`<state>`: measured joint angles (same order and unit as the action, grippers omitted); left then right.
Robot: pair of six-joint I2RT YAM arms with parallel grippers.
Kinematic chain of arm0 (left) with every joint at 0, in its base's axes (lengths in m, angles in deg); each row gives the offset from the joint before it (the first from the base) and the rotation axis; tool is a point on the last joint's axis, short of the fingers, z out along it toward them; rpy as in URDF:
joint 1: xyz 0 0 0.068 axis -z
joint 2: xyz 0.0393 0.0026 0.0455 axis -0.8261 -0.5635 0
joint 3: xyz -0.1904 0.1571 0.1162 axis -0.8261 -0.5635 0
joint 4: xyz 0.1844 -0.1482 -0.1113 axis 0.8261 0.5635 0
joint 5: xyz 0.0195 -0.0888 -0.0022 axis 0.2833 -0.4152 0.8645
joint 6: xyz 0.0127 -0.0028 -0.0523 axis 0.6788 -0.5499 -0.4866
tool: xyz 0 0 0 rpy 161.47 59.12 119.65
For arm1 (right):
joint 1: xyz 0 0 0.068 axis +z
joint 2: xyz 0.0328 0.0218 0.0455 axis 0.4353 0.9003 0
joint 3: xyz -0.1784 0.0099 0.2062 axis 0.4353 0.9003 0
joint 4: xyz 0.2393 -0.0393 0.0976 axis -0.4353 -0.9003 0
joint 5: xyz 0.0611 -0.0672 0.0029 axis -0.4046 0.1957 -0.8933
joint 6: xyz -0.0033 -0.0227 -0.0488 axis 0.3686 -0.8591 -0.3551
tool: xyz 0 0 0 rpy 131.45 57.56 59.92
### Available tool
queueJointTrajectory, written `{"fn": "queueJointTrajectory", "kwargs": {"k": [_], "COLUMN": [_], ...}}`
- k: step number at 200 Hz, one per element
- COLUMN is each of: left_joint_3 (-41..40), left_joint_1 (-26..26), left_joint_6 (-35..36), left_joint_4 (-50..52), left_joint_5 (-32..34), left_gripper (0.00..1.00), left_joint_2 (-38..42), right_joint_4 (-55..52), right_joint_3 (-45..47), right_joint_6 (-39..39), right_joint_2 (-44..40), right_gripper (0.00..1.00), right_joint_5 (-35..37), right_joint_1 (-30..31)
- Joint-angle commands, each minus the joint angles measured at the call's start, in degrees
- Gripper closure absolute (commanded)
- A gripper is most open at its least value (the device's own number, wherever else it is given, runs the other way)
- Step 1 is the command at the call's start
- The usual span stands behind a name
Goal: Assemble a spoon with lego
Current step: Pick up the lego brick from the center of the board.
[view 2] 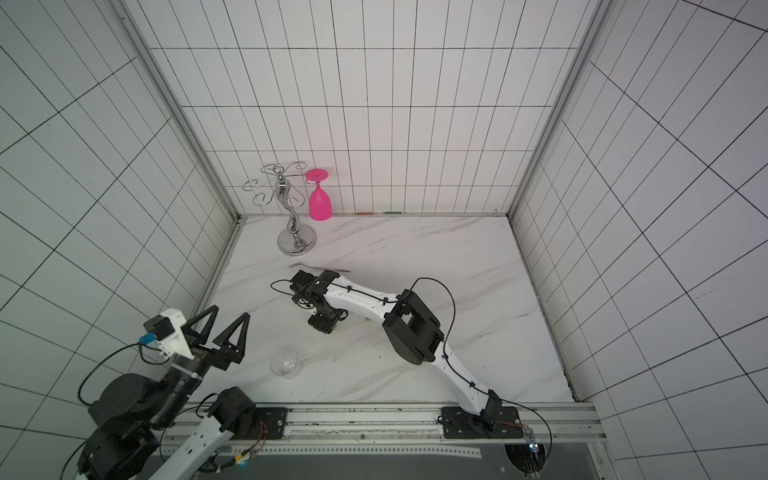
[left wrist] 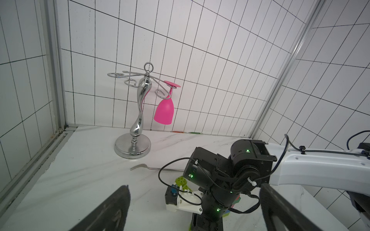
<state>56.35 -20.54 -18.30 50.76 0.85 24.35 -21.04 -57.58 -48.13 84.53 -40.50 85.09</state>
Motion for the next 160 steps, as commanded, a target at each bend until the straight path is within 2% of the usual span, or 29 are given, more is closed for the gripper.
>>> {"fn": "queueJointTrajectory", "kwargs": {"k": [1, 41, 55, 77, 95, 122, 160], "left_joint_3": [0.37, 0.37, 0.37, 0.37, 0.46, 0.46, 0.59], "left_joint_1": [0.1, 0.12, 0.13, 0.09, 0.1, 0.1, 0.13], "left_joint_6": [0.71, 0.72, 0.78, 0.75, 0.73, 0.69, 0.67], "left_joint_4": [0.28, 0.4, 0.45, 0.4, 0.49, 0.58, 0.58], "left_joint_5": [-0.43, -0.45, -0.52, -0.52, -0.45, -0.49, -0.5], "left_gripper": [0.01, 0.01, 0.01, 0.01, 0.01, 0.01, 0.01], "left_joint_2": [0.7, 0.65, 0.66, 0.69, 0.66, 0.7, 0.67], "right_joint_4": [-2.69, -3.94, -4.31, -4.69, -5.1, -5.78, -5.79], "right_joint_3": [-2.63, -4.21, -4.58, -4.85, -5.01, -5.49, -5.39], "right_joint_6": [-0.63, -0.72, -0.95, -1.5, -1.51, -1.43, -1.49], "right_joint_2": [1.91, 2.31, 1.79, 0.83, 0.71, 1.31, 1.24], "right_gripper": [0.59, 0.71, 0.7, 0.61, 0.58, 0.59, 0.69], "right_joint_5": [0.33, 0.41, 0.5, 0.5, 0.81, 0.46, -0.02], "right_joint_1": [0.21, 0.37, 0.43, 0.61, 0.65, 0.7, 0.74]}}
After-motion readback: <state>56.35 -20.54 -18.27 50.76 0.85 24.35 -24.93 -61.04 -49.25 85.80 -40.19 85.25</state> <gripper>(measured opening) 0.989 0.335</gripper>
